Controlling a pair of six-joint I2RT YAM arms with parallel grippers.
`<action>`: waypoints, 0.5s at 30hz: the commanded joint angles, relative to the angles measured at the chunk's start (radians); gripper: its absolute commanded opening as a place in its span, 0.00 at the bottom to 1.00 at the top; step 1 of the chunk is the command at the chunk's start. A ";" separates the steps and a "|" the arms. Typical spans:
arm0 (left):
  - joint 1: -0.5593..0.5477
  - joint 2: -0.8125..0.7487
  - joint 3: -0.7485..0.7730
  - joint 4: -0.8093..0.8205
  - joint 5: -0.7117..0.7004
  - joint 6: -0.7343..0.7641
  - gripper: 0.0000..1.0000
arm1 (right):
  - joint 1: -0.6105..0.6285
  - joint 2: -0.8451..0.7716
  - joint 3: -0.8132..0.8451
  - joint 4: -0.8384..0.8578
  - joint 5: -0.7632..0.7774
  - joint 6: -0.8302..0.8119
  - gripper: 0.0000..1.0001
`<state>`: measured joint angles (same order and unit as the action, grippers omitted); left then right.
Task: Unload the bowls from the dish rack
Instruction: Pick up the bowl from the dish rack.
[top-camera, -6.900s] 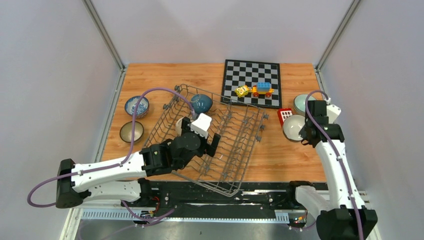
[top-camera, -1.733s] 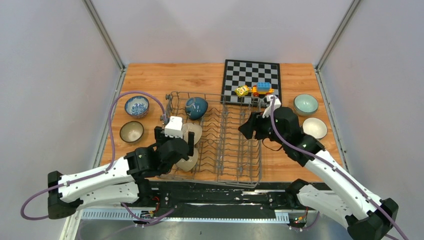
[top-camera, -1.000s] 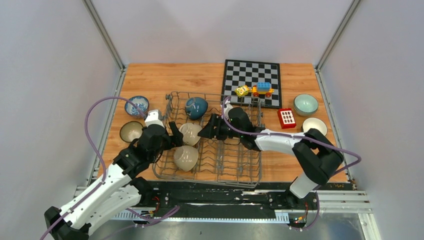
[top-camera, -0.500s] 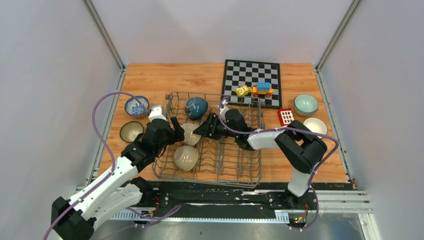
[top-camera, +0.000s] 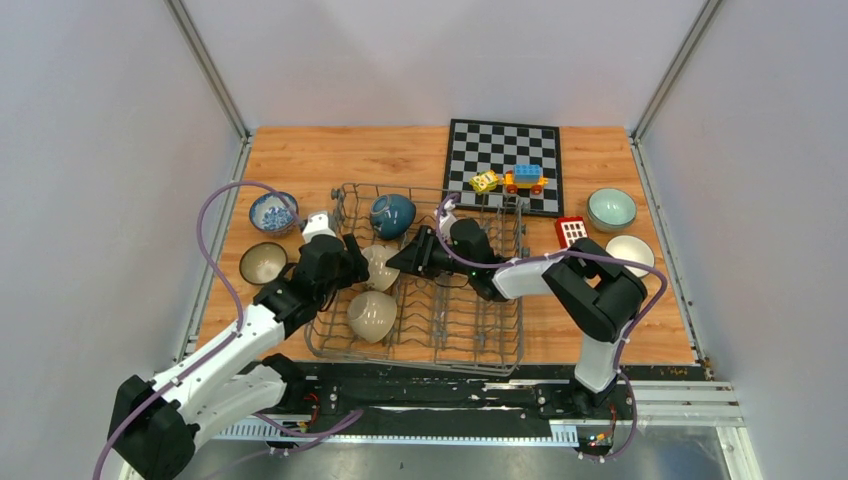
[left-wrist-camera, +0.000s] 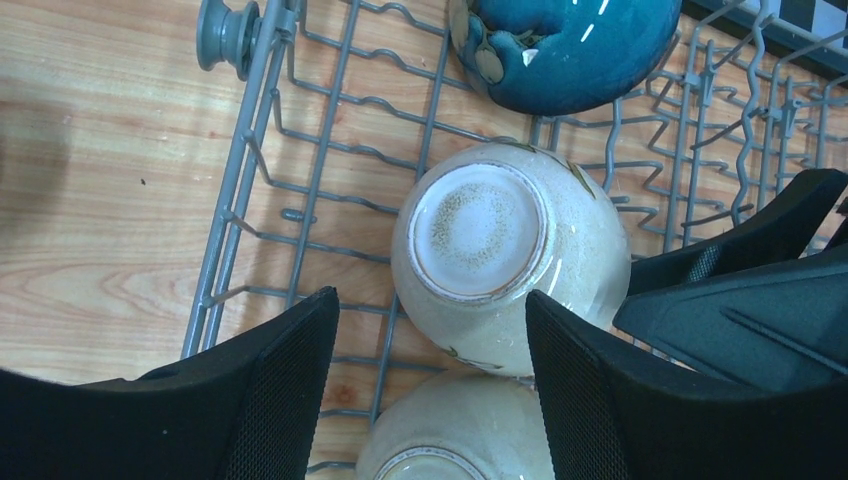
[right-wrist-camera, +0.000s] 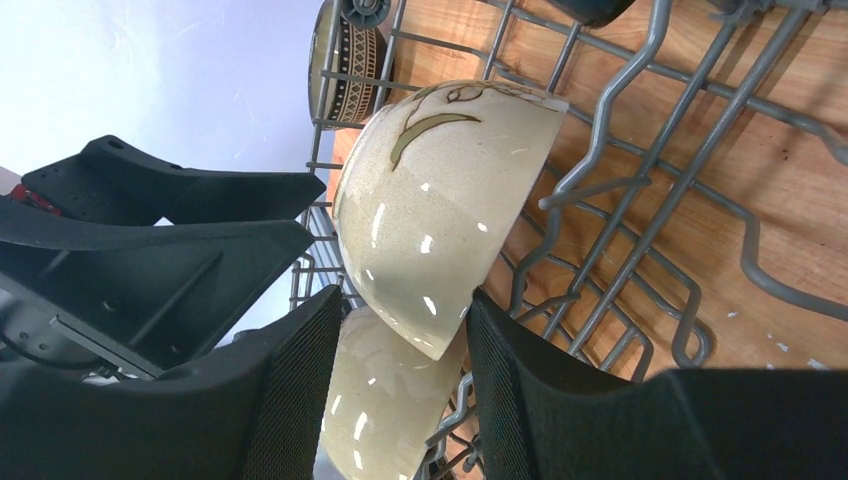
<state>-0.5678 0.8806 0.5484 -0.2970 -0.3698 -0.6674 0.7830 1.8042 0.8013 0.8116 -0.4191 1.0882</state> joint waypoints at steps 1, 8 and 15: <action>0.018 0.005 -0.001 0.043 -0.017 -0.020 0.70 | -0.013 0.042 -0.007 0.082 -0.030 0.032 0.52; 0.046 0.025 0.008 0.094 0.004 -0.022 0.62 | -0.017 0.074 0.010 0.122 -0.070 0.042 0.52; 0.052 0.077 -0.005 0.144 0.022 -0.033 0.48 | -0.019 0.093 0.009 0.151 -0.084 0.055 0.50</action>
<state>-0.5255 0.9352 0.5488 -0.2165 -0.3576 -0.6868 0.7719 1.8668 0.8017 0.8989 -0.4679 1.1286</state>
